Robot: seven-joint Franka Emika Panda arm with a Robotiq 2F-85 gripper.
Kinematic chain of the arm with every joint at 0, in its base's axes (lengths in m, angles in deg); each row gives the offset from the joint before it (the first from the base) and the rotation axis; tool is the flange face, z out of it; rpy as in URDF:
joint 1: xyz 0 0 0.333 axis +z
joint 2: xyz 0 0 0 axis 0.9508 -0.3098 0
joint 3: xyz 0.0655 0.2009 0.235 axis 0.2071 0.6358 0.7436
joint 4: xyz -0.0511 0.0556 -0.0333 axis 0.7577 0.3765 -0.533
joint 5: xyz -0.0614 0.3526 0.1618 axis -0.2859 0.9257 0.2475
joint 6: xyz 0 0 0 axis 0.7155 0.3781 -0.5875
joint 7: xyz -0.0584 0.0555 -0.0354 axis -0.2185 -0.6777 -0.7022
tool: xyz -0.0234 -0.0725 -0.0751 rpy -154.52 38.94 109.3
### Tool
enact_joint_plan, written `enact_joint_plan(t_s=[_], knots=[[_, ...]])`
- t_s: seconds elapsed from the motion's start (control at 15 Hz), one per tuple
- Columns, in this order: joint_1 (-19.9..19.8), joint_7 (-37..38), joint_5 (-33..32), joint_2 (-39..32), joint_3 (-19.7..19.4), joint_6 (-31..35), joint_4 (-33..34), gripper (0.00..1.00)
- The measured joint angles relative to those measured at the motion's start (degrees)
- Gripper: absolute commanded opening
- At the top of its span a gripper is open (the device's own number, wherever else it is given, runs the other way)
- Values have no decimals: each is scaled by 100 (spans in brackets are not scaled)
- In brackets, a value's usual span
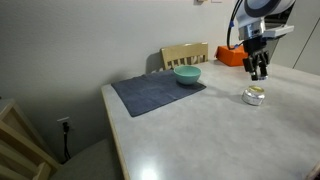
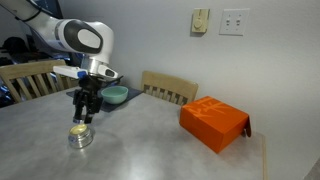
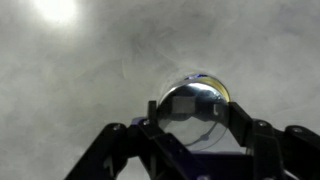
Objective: Put the lid on top of the silver container
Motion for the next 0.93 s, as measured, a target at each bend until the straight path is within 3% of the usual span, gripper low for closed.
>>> enact_joint_plan(t_s=[0.2,0.67,0.93], knots=[[-15,-5,184,-7,2,358,-47,44],[28,170,599,101,148,2689,-923,44],[207,621,521,485,149,3227,-1439,44]])
